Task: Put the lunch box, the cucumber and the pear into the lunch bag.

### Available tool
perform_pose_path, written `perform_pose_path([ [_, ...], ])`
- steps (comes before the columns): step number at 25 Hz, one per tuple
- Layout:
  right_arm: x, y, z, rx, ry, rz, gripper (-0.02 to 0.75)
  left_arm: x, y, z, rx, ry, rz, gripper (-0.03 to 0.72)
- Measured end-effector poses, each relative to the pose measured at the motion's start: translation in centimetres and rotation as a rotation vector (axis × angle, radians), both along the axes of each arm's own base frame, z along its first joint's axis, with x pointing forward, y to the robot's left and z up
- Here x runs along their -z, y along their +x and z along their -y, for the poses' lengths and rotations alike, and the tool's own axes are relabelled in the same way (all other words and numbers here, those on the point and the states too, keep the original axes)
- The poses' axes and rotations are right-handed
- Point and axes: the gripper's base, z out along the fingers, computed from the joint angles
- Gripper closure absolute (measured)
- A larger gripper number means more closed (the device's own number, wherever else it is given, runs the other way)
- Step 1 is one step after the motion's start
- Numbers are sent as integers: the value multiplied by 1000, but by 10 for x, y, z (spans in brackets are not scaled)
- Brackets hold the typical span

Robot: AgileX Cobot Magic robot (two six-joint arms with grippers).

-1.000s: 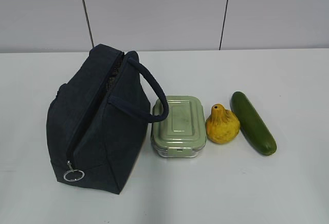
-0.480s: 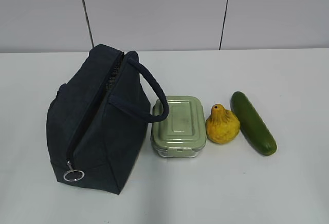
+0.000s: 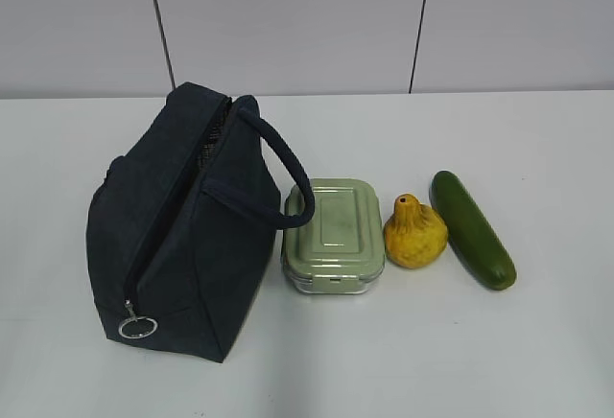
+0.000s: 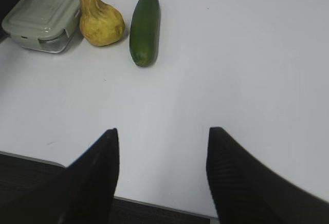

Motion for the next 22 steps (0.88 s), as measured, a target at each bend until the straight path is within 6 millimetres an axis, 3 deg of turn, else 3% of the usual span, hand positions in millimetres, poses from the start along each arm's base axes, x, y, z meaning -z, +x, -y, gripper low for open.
perform_pose_path([
  [9, 0, 0, 0, 0, 0, 0, 314, 0, 0, 1, 7, -10, -2, 346],
  [13, -11, 8, -2, -5, 0, -42, 314, -7, 2, 8, 49, -64, -31, 346],
  [17, -27, 26, -6, -5, -11, -127, 314, -17, 24, 15, 65, -78, -133, 346],
  [22, -47, 66, -13, 14, 10, -208, 314, -32, 66, 27, 109, -57, -210, 346],
])
